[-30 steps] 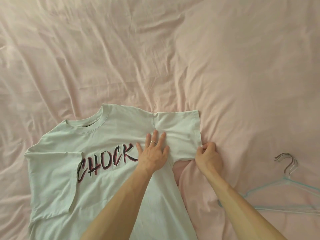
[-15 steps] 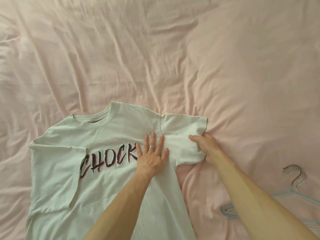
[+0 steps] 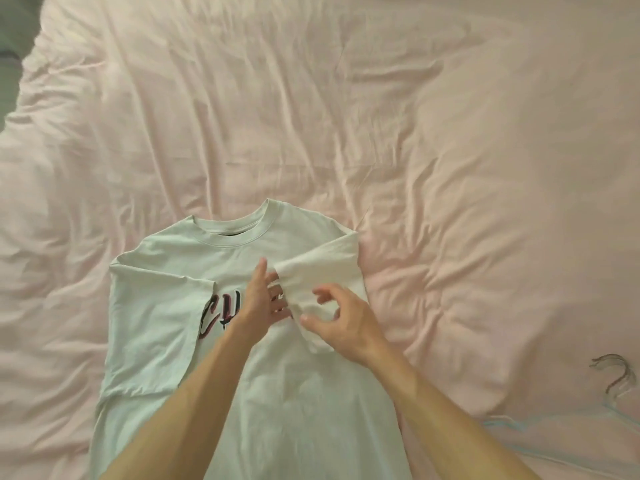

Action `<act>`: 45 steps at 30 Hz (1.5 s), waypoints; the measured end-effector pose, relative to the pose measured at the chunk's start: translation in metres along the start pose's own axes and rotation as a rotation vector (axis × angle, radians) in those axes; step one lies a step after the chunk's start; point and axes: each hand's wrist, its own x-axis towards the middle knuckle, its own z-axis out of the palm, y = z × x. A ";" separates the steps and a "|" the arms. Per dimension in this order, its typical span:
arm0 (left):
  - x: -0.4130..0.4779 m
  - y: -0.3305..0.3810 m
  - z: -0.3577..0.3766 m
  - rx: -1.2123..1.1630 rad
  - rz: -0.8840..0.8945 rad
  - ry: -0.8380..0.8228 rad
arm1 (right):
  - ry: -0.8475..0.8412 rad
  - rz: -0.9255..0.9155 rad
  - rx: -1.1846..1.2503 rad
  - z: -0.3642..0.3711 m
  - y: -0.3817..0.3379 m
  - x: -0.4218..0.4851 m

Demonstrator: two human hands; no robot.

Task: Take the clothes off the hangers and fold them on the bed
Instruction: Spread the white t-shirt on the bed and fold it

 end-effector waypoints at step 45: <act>0.073 0.023 0.080 1.419 0.461 0.242 | 0.283 0.772 1.401 0.033 0.072 -0.034</act>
